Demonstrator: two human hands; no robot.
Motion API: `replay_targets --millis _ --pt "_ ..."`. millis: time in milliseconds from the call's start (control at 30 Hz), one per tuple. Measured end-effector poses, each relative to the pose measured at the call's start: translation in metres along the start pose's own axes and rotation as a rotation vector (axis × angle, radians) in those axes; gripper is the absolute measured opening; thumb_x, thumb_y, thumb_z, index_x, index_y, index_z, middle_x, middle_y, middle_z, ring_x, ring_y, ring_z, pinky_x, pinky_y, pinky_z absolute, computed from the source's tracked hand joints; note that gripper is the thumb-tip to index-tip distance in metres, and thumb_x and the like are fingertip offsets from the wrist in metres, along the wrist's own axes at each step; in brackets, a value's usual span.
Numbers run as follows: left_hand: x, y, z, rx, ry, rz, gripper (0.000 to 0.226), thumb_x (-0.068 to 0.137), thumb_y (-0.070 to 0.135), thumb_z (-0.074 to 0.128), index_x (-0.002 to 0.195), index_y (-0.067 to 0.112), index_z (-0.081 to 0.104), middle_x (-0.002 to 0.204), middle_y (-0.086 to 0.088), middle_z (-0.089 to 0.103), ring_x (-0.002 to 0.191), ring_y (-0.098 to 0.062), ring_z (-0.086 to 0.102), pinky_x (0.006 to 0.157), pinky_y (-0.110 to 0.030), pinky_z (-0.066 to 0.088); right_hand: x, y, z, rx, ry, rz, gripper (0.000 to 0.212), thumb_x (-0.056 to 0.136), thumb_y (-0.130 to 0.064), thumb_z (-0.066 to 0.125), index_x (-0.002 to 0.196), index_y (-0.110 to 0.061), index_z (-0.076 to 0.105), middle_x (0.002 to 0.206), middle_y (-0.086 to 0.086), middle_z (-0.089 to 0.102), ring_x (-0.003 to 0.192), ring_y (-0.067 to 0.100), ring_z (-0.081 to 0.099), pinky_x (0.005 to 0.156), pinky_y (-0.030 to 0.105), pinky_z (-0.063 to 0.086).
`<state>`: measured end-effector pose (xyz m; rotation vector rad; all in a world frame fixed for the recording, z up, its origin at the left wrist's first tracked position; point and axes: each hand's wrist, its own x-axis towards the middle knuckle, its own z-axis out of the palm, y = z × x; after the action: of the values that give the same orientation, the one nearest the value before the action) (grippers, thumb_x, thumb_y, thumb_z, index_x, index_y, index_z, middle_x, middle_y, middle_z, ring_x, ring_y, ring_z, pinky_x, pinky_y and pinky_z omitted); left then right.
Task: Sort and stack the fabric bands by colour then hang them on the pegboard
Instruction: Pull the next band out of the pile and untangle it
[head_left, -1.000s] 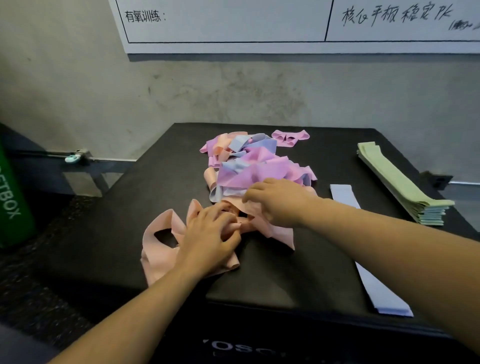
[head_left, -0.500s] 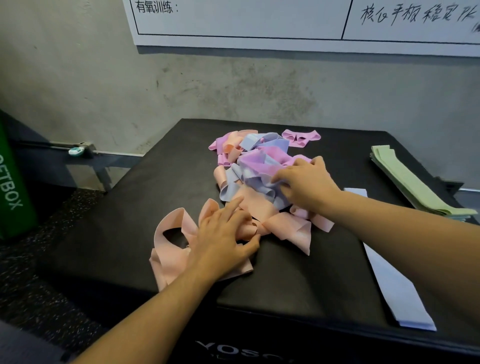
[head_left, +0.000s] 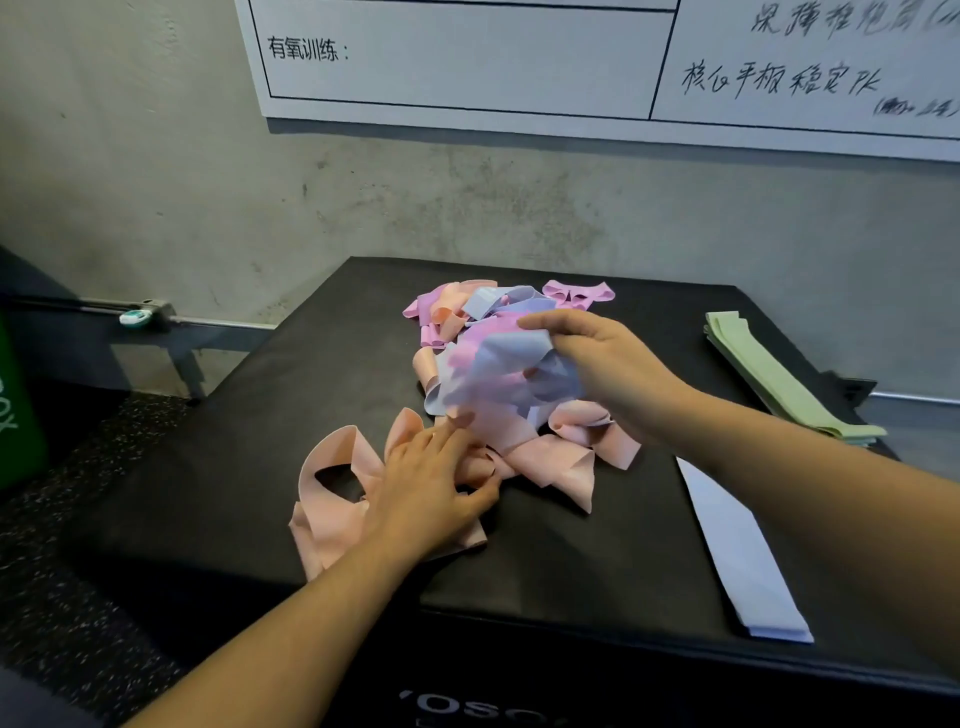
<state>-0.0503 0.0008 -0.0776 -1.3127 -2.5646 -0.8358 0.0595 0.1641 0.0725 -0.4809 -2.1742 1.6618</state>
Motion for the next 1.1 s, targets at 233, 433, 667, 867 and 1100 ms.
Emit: replay_targets --millis 233,433,667,867,1100 --pt "0.003 0.008 -0.018 -0.237 -0.037 -0.064 0.031 0.084 0.041 0.065 0.114 0.034 0.063 0.121 0.019 0.060 0.115 -0.005 0.051 0.106 -0.037 0.038 -0.028 -0.028 -0.006 0.403 0.049 0.184 0.035 0.090 -0.016 0.043 0.091 -0.014 0.078 0.083 0.011 0.060 0.067 0.021 0.054 0.058 0.026 0.045" --pt "0.013 0.037 -0.042 -0.353 0.020 -0.082 0.024 0.080 0.047 0.045 0.102 0.046 0.054 0.122 0.020 0.057 0.120 -0.007 0.050 0.112 -0.030 0.022 -0.056 -0.042 -0.024 0.346 0.011 0.134 0.029 0.095 -0.010 0.054 0.119 -0.015 0.067 0.090 0.008 0.059 0.068 0.016 0.057 0.071 0.034 0.051" --pt "0.004 0.108 -0.087 -1.004 0.008 0.032 0.054 0.087 0.049 0.059 0.126 0.014 0.049 0.121 0.008 0.057 0.105 0.011 0.058 0.088 -0.011 0.045 -0.086 -0.047 -0.039 0.380 0.031 0.112 0.029 0.097 -0.004 0.054 0.122 -0.011 0.067 0.098 0.009 0.067 0.069 0.015 0.063 0.067 0.027 0.056" --pt "-0.005 0.162 -0.101 -0.955 -0.058 0.038 0.083 0.073 0.038 0.081 0.142 0.033 0.035 0.135 0.001 0.055 0.113 -0.006 0.066 0.090 -0.027 0.057 -0.117 -0.050 -0.049 0.268 -0.055 0.047 0.030 0.097 -0.003 0.055 0.123 -0.015 0.068 0.093 0.007 0.071 0.079 0.019 0.066 0.066 0.027 0.057" --pt "-0.014 0.189 -0.114 -0.810 -0.030 0.056 0.054 0.085 0.020 0.082 0.131 0.031 0.055 0.122 0.019 0.061 0.110 0.003 0.062 0.087 -0.010 0.049 -0.146 -0.051 -0.058 0.177 0.024 -0.025 0.019 0.097 -0.014 0.064 0.113 -0.020 0.073 0.107 0.008 0.075 0.093 0.022 0.073 0.083 0.034 0.060"
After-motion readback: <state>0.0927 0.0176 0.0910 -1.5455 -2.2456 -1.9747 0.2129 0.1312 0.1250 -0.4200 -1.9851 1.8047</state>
